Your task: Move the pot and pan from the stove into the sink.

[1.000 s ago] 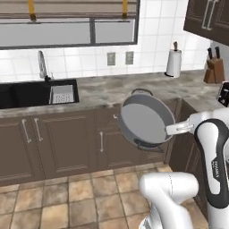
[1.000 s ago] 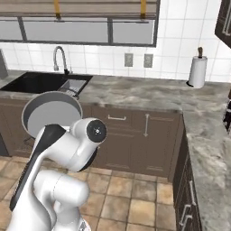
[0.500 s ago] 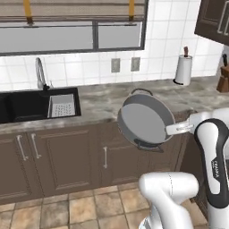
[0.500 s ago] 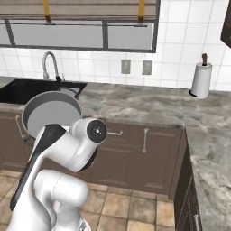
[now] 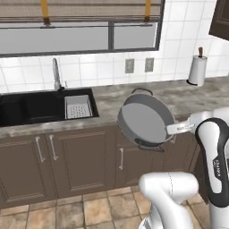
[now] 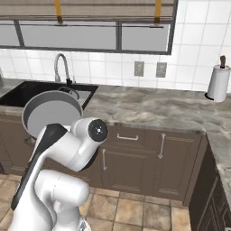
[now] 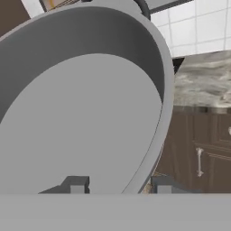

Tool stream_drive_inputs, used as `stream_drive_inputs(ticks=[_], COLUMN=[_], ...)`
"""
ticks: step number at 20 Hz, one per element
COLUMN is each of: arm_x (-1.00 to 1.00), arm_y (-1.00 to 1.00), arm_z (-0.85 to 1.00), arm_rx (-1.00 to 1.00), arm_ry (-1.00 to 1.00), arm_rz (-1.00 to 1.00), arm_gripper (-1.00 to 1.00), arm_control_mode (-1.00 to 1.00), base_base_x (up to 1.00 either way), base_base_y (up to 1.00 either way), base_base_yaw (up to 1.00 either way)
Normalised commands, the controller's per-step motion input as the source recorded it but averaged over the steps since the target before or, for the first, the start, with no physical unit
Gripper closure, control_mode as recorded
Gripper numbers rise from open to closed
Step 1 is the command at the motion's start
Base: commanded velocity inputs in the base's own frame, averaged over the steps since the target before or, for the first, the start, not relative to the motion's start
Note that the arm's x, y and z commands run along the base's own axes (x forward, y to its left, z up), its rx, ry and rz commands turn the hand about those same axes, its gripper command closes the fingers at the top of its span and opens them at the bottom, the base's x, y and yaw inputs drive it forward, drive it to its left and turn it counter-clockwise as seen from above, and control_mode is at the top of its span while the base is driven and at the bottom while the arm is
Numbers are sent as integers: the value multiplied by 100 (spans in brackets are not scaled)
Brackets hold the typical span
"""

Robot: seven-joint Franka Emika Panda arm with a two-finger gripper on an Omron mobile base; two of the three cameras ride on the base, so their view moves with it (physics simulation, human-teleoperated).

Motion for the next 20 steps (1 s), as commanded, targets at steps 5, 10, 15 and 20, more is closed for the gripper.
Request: stream_drive_inputs(ticks=[5,10,15,20], arm_x=[0,0,0,0], arm_y=[0,0,0,0], arm_z=[0,0,0,0], arm_rx=[0,0,0,0], arm_ry=[0,0,0,0], arm_rz=[0,0,0,0], arm_gripper=[100,100,100,100], arm_control_mode=[100,100,100,100], base_base_x=[10,7,3,0], base_base_y=[78,80,82,81], base_base_yaw=[0,0,0,0])
